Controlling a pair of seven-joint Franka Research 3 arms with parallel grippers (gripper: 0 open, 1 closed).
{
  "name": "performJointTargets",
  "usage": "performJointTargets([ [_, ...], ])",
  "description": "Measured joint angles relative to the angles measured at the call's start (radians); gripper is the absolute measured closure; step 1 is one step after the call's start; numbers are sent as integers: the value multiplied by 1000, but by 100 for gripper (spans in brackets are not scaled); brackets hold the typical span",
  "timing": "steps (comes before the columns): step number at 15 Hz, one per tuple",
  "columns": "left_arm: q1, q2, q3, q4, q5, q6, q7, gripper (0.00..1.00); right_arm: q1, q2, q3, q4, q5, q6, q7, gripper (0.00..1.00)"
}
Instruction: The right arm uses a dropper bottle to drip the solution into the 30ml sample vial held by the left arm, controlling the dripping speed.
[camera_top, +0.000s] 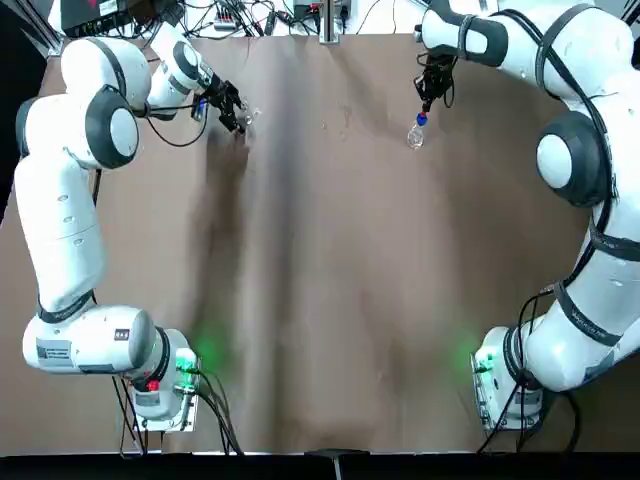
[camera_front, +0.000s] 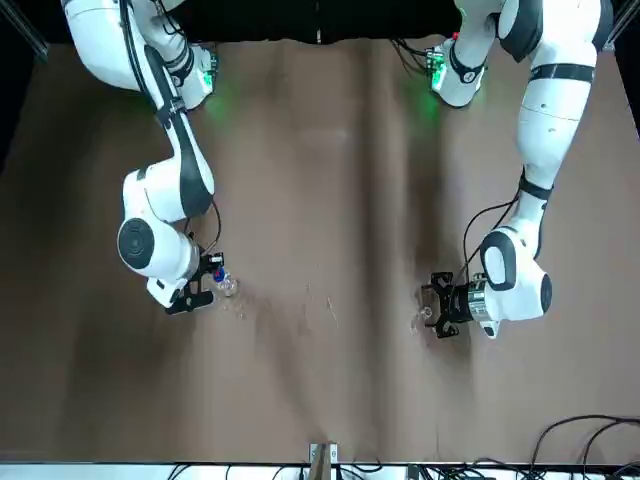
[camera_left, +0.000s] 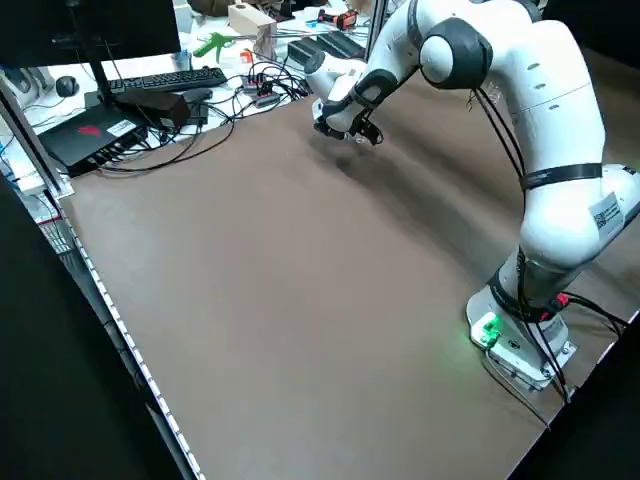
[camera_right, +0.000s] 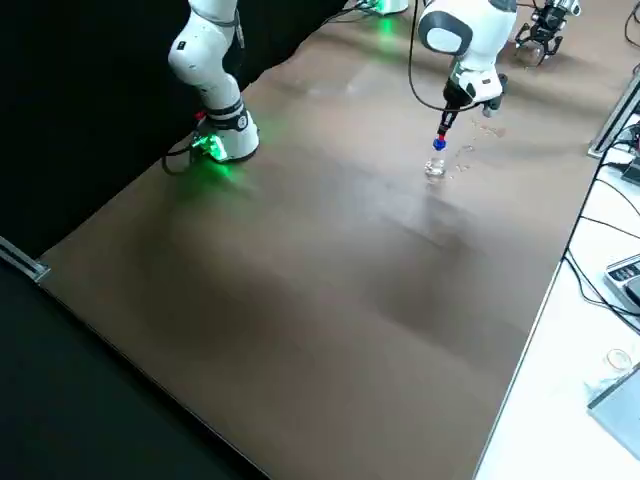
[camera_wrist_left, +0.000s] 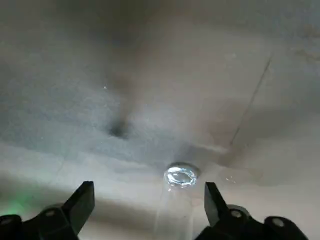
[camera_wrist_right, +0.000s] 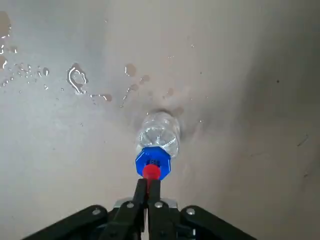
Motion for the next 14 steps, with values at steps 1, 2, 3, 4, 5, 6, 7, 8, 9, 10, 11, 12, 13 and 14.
performJointTargets([
  [1,-2,3,0,4,0,2,6,6,0,-3,-1,3,0,-4,0,96],
  [2,-2,6,0,8,0,2,14,6,0,-5,-1,4,0,-7,0,96],
  [3,-2,8,0,11,0,3,25,8,0,-7,-1,4,0,-9,0,96],
  [4,-2,11,0,14,-3,5,34,9,0,-8,-1,4,0,-10,0,96],
  [5,-2,13,0,17,-10,9,43,16,0,-8,-1,4,0,-10,0,96],
  [6,-2,15,0,19,-23,10,54,17,0,-8,-1,4,0,-11,0,95],
  [7,-2,17,0,22,-37,10,71,19,0,-8,-1,4,0,-11,1,95],
  [8,-2,18,0,25,-48,10,89,23,0,-8,-1,4,0,-11,1,94],
  [9,-2,19,0,27,-60,10,107,23,0,-8,-1,4,0,-11,1,93],
  [10,-2,19,0,28,-74,10,124,25,0,-8,-1,4,0,-12,1,93],
  [11,-2,20,0,28,-89,10,144,25,0,-8,-1,4,0,-12,1,91],
  [12,-2,21,0,29,-103,10,162,26,0,-8,-1,4,0,-12,1,91],
  [13,-2,22,0,29,-113,10,175,28,0,-8,-1,4,0,-12,1,89],
  [14,-2,23,0,30,-119,10,184,28,0,-8,-1,4,0,-12,1,89],
])
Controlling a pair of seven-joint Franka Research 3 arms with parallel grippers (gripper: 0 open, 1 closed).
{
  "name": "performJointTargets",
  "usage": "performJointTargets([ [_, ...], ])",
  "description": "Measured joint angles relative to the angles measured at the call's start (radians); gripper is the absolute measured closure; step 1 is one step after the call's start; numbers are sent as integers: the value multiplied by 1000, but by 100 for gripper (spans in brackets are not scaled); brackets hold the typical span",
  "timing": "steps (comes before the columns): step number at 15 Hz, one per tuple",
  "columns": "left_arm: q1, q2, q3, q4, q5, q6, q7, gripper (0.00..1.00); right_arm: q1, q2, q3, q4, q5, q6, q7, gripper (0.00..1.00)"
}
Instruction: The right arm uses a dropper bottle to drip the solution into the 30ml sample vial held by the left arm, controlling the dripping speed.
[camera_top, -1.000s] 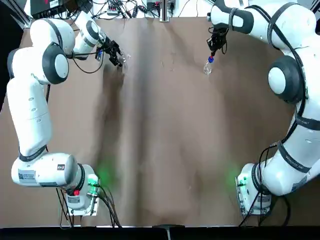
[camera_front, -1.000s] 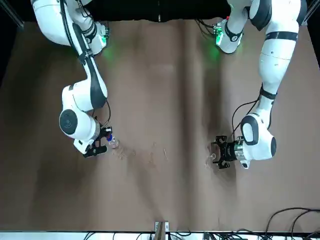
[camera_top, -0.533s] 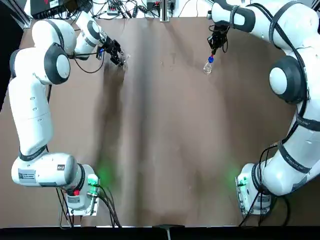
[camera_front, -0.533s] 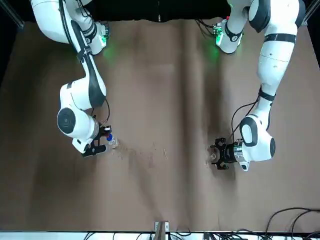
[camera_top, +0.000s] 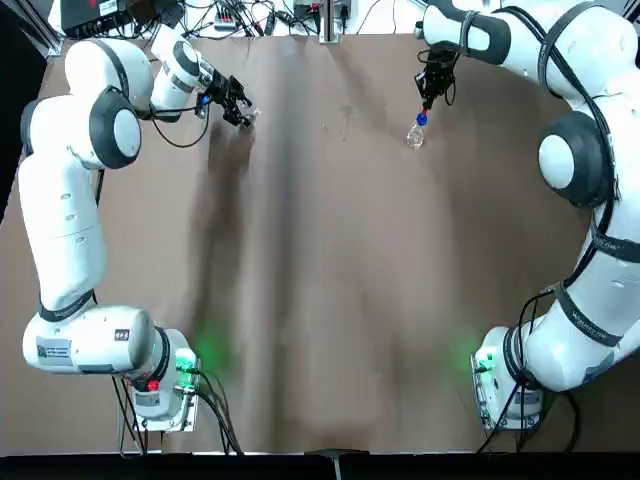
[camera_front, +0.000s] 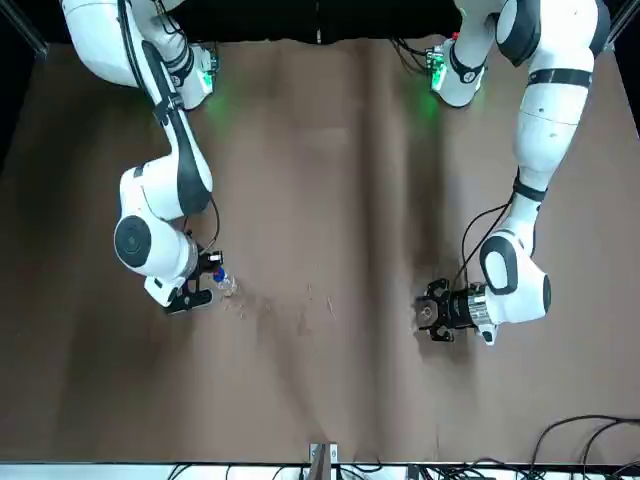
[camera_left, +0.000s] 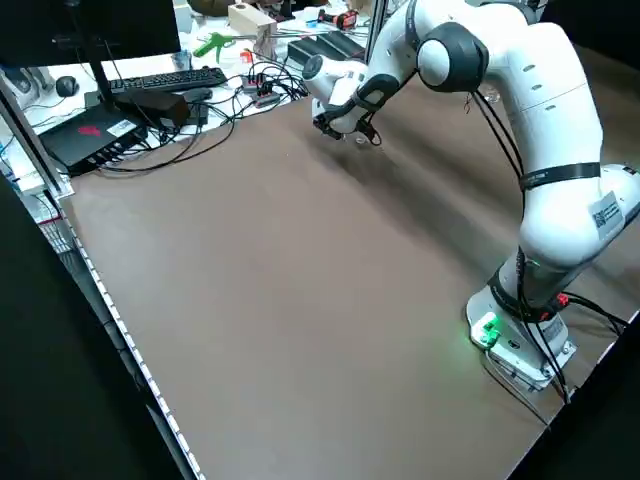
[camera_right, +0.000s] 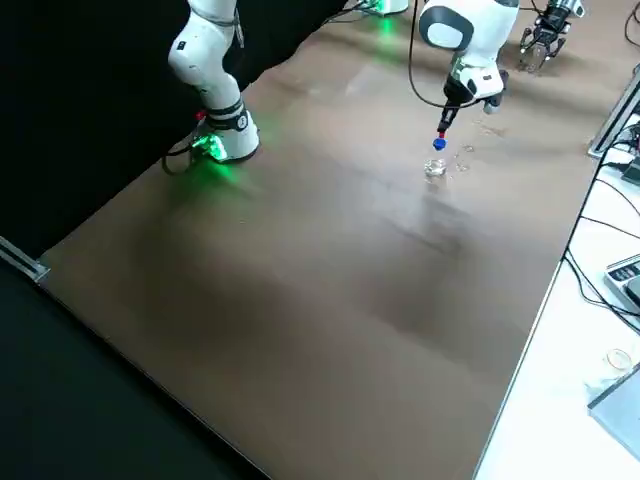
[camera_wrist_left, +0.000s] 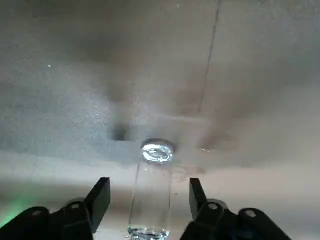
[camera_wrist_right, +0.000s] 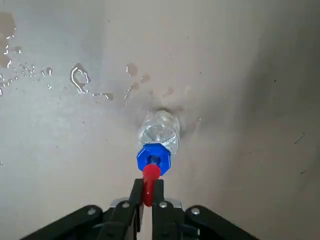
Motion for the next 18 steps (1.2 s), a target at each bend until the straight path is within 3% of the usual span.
performJointTargets([
  [9,3,4,2,1,-1,0,4,30,0,0,0,0,0,0,0,86],
  [12,11,5,3,1,-1,0,4,38,0,0,-1,0,0,0,0,86],
  [13,12,5,3,1,-1,0,4,45,0,0,-1,0,0,0,0,86],
  [18,14,5,3,1,-1,0,4,53,0,0,-1,0,0,0,0,86],
])
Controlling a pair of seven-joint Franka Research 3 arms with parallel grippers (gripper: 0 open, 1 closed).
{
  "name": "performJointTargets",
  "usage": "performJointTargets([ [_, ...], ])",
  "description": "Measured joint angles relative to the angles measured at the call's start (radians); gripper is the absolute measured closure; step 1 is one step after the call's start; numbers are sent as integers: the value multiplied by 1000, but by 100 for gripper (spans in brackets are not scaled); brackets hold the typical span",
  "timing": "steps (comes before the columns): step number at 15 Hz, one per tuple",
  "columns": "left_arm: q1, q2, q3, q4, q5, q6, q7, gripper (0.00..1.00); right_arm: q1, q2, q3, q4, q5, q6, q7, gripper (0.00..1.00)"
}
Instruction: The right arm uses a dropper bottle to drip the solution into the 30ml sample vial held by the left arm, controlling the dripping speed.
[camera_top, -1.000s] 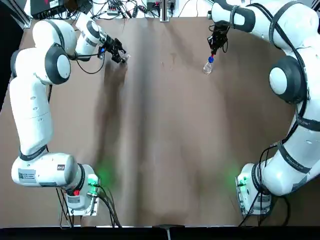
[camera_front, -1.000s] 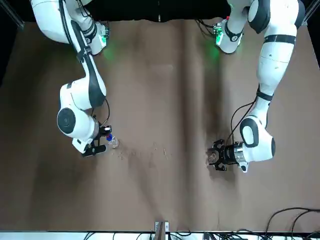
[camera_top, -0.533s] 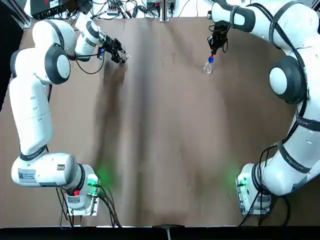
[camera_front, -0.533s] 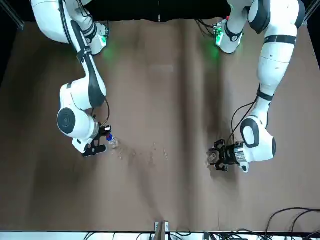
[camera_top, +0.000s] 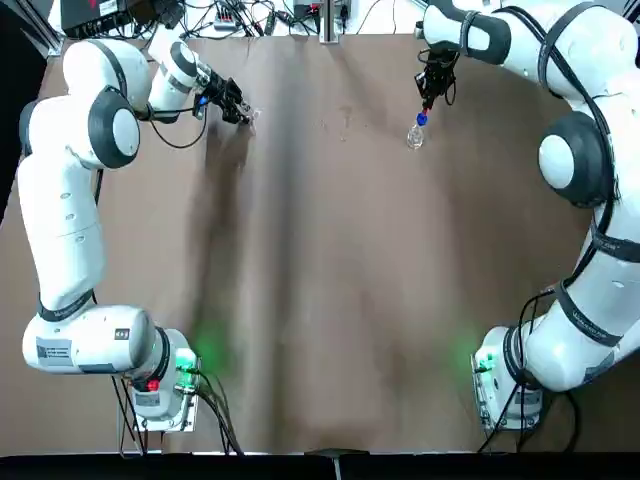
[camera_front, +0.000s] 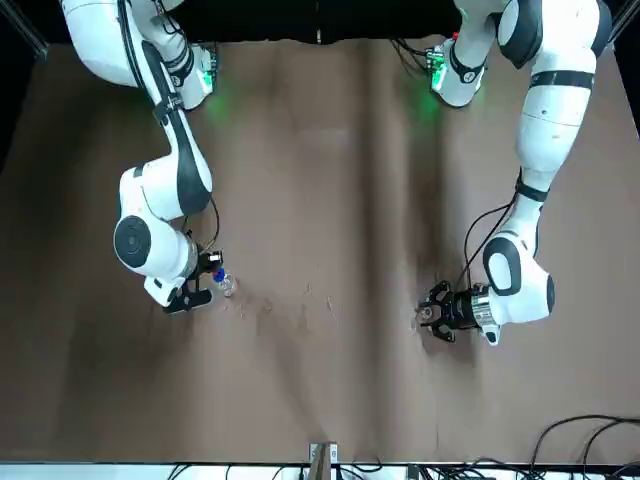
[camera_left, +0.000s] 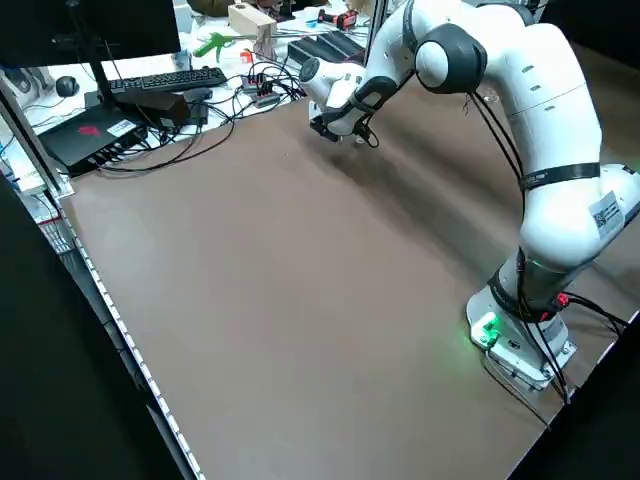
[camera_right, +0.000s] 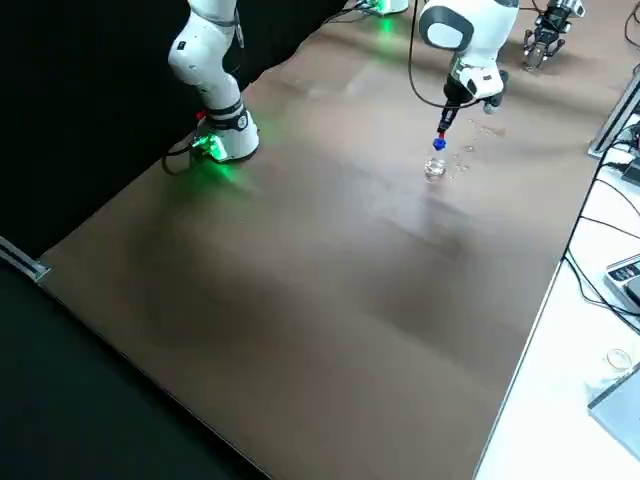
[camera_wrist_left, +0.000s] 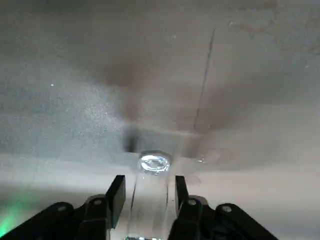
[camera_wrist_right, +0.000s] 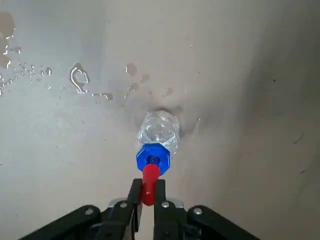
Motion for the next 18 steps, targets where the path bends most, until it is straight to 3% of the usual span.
performJointTargets([
  [9,-1,12,-1,0,-15,0,0,55,0,-13,-3,21,0,-43,0,86],
  [12,-1,12,-1,0,-17,0,0,59,0,-23,-4,36,0,-70,0,86],
  [13,-1,12,-1,1,-17,0,1,67,0,-27,-4,39,0,-75,0,86],
  [18,-2,12,-2,5,-17,0,2,69,0,-54,-6,52,0,-126,0,86],
])
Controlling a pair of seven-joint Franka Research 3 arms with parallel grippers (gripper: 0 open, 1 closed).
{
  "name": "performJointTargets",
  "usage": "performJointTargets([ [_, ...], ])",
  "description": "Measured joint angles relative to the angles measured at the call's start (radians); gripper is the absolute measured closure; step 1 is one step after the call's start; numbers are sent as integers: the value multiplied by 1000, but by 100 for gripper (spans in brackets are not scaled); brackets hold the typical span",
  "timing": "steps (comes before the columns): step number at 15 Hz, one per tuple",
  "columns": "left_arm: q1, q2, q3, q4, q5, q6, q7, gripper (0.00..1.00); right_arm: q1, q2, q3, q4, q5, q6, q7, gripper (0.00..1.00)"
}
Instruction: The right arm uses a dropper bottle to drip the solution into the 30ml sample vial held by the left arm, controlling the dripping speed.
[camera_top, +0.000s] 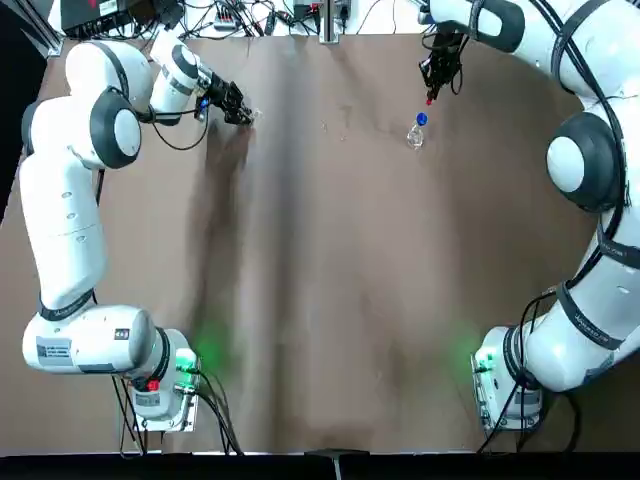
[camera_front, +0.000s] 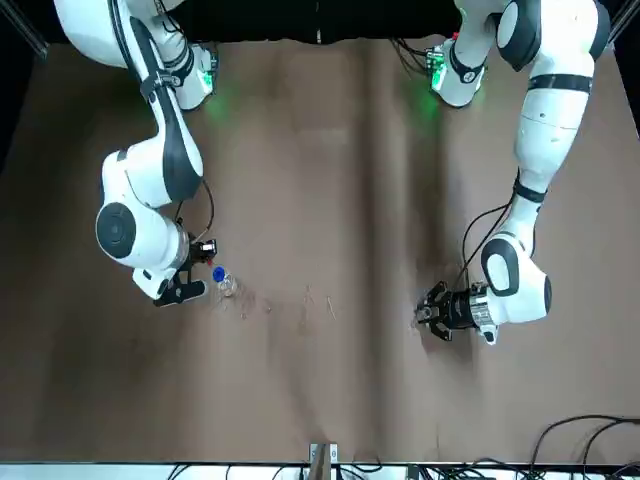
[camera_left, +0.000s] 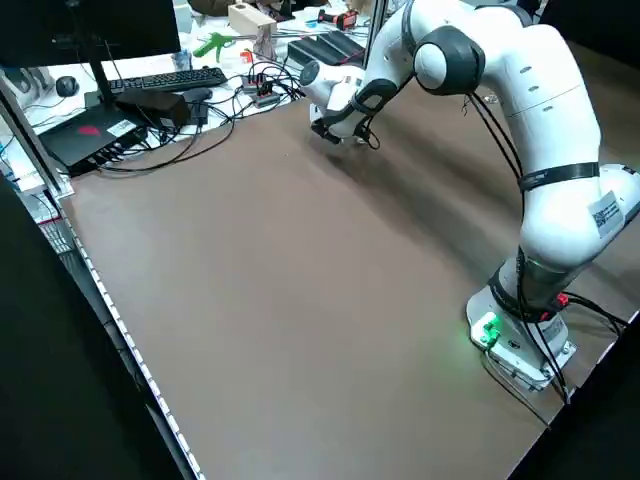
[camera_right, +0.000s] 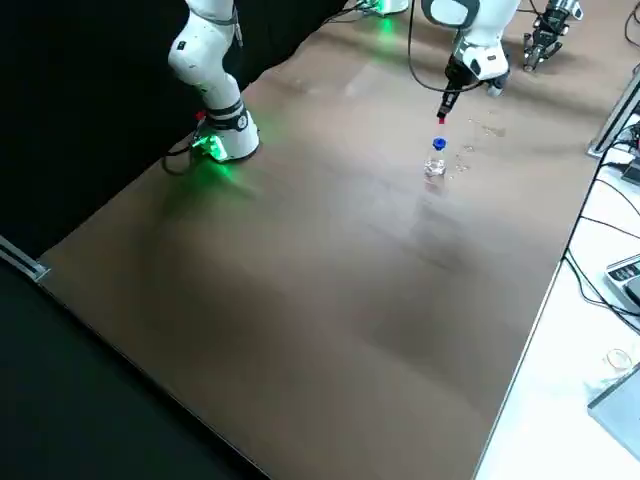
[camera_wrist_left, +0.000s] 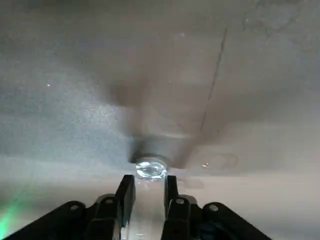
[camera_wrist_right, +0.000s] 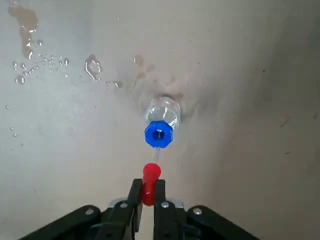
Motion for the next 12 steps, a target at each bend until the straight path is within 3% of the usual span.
performJointTargets([
  [3,-1,-2,-18,12,0,0,0,69,0,-15,-2,1,0,-16,0,86],
  [7,-11,-18,-93,27,0,0,-2,69,0,-22,-3,4,0,-27,0,86],
  [12,-116,-58,-111,27,0,3,-109,69,0,-31,-3,22,0,-71,0,86],
])
